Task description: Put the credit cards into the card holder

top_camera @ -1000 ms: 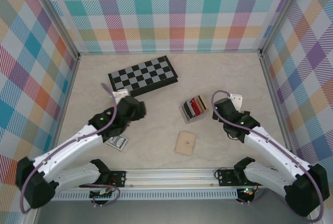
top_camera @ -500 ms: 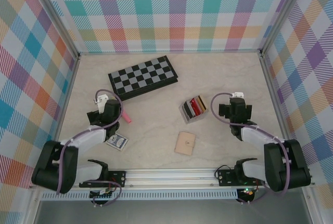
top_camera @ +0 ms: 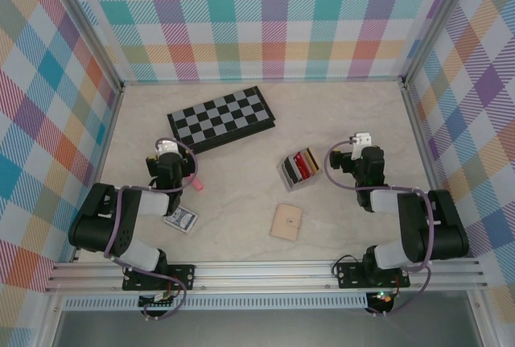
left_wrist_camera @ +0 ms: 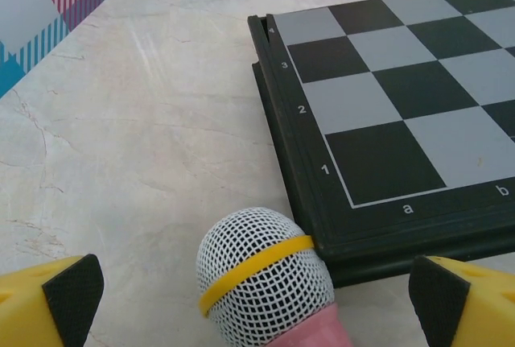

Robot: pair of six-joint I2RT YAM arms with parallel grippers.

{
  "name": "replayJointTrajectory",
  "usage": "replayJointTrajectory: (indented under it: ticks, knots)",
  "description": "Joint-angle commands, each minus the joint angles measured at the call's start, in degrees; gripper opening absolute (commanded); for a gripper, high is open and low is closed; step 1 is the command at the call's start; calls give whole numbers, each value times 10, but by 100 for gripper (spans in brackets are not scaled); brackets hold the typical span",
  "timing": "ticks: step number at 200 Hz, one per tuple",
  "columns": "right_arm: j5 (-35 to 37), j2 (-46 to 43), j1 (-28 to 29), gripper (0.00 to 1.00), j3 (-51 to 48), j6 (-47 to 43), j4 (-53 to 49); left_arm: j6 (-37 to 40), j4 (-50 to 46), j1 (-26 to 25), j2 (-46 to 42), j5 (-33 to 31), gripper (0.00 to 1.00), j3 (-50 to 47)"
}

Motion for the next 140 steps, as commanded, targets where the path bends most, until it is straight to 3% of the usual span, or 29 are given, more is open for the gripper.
replayJointTrajectory:
  ticks: [1,9,18,65,140]
  knots:
    - [-31,25,-19,100,6,25,55,-5,26,12,9,31,100,7]
    - [-17,48,-18,100,3,26,95,-7,39,20,20,38,100,13]
    - [-4,35,-23,100,20,42,34,-14,0,26,15,47,100,25]
    - [27,38,-29,100,14,60,55,-19,5,37,14,57,100,23]
    - [27,37,-29,100,16,60,48,-19,6,35,15,57,100,24]
